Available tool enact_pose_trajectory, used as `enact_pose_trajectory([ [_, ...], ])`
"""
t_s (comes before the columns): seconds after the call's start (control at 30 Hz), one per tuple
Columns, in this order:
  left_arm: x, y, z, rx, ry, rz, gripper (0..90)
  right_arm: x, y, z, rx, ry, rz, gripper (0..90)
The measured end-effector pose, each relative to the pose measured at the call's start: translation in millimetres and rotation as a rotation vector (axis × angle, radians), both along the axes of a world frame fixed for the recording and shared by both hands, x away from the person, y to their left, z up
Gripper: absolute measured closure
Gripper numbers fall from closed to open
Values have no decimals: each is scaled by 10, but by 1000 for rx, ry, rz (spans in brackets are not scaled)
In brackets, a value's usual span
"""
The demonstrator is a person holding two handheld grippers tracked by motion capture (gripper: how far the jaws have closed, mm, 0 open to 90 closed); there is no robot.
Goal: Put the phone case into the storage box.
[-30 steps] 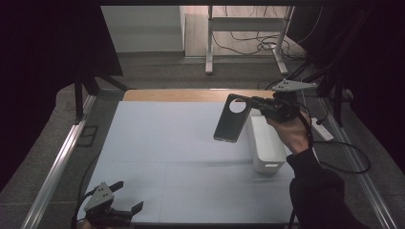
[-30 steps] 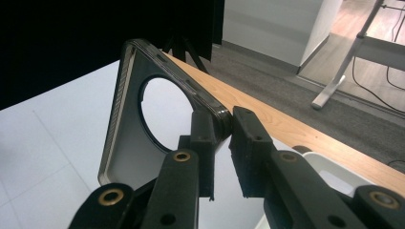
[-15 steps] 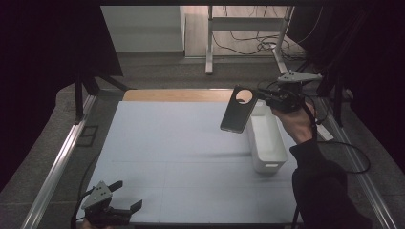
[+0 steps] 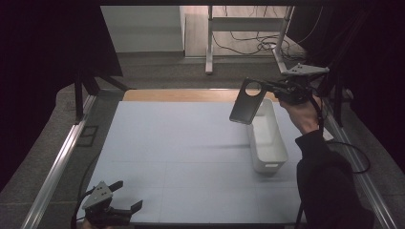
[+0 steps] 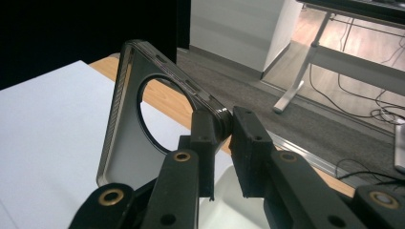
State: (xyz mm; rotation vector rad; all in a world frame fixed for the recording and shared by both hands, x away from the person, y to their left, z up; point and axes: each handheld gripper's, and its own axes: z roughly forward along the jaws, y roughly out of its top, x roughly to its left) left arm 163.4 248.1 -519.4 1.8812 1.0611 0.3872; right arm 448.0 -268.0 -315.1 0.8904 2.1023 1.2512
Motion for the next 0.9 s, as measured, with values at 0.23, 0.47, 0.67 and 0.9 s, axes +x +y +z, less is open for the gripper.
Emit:
enact_pose_trajectory([
  [0.23, 0, -2, 0, 2, 0, 0, 0, 115, -106, 23, -16, -13, -23, 788],
  [0.47, 1, -4, 0, 3, 1, 0, 0, 226, -196, 53, -43, -39, -37, 789],
  [0.67, 2, -5, -1, 3, 3, 1, 0, 329, -300, 60, -57, -54, -59, 789],
  [0.9, 4, 3, -2, -5, 6, 4, 0, 455, -400, 34, -78, -68, -83, 789],
])
